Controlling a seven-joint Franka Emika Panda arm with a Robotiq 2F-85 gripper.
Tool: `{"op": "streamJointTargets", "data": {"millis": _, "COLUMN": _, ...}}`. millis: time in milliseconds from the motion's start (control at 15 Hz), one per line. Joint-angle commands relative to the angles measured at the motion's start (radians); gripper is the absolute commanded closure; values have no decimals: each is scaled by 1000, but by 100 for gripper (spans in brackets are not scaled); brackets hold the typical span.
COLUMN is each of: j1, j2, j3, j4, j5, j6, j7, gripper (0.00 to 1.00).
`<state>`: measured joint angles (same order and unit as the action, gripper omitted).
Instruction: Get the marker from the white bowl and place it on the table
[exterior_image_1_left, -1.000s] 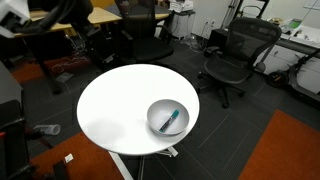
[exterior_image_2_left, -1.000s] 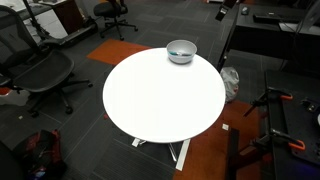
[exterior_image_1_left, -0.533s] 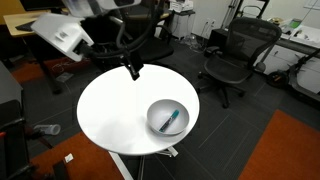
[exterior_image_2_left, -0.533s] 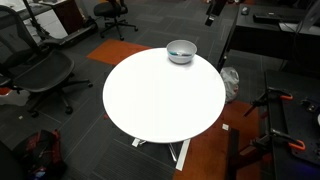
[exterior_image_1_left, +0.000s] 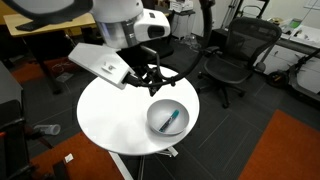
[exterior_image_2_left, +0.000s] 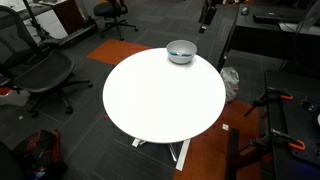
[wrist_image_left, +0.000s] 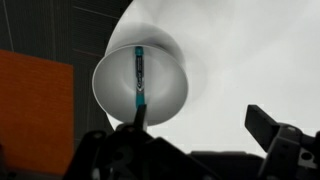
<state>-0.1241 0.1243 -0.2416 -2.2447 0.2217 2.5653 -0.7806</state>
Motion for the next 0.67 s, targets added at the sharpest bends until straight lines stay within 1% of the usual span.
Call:
{"op": "streamJointTargets", "data": {"millis": 0, "j1": -46, "j2": 9, "j3": 44, "j4": 8, "j5": -15, "j6": 0, "j7": 11, "gripper": 0}}
{"op": "streamJointTargets", "data": {"millis": 400, "j1": -49, "j2": 19, "j3": 49, "j4": 19, "j5": -16, "j6": 0, "j7": 11, "gripper": 0}}
{"op": "streamJointTargets", "data": {"millis": 533, "j1": -59, "j2": 55, "j3": 60, "j4": 52, "j5": 9, "j6": -2, "j7": -14, "gripper": 0}}
{"op": "streamJointTargets", "data": {"millis": 600, "j1": -66, "j2": 65, "j3": 67, "j4": 60, "j5": 2, "j6": 2, "j7": -10, "gripper": 0}}
